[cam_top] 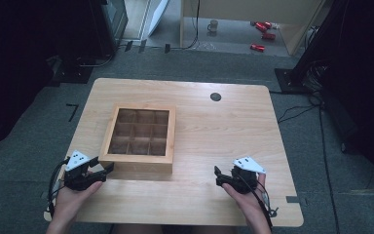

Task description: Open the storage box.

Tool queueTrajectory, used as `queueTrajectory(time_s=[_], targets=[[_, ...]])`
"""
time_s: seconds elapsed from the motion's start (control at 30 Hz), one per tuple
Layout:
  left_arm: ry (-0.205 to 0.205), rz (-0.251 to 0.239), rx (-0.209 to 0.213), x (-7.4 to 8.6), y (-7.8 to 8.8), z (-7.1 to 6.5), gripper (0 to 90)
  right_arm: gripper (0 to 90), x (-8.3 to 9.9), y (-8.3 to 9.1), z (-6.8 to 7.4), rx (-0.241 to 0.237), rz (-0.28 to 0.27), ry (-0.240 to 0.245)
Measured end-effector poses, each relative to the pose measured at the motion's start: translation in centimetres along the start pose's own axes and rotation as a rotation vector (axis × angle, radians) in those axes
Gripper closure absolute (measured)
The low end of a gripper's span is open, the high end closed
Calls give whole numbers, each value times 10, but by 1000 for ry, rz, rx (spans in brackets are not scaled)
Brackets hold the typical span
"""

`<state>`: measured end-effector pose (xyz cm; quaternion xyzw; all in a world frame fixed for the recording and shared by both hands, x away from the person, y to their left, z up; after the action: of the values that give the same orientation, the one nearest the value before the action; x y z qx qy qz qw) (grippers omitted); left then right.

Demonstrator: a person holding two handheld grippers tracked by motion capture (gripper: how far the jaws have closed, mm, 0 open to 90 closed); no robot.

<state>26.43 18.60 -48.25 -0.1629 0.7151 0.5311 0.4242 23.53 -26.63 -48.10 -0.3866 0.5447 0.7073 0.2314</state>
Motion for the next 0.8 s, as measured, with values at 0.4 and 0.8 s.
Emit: queueTrajectory(time_s=[0.4,0.8], targets=[[-4,2,9,0,0,1,408,158,-32,-24,66,-121,-34,50],[-2,5,21,0,0,3,411,158,-23,-47,107,-234,-7,99]])
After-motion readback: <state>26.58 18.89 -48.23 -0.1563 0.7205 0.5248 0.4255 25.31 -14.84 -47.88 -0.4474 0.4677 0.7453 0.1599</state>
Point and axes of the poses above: each handheld gripper's, and its own axes: y roughly backward along the jaws, x roughly out of its underside, z roughly to its left, the point moved 2 cm from there along -y, roughly forward along the jaws, and after that the axes turned 3 degrees about -x, right-handed, at the moved point
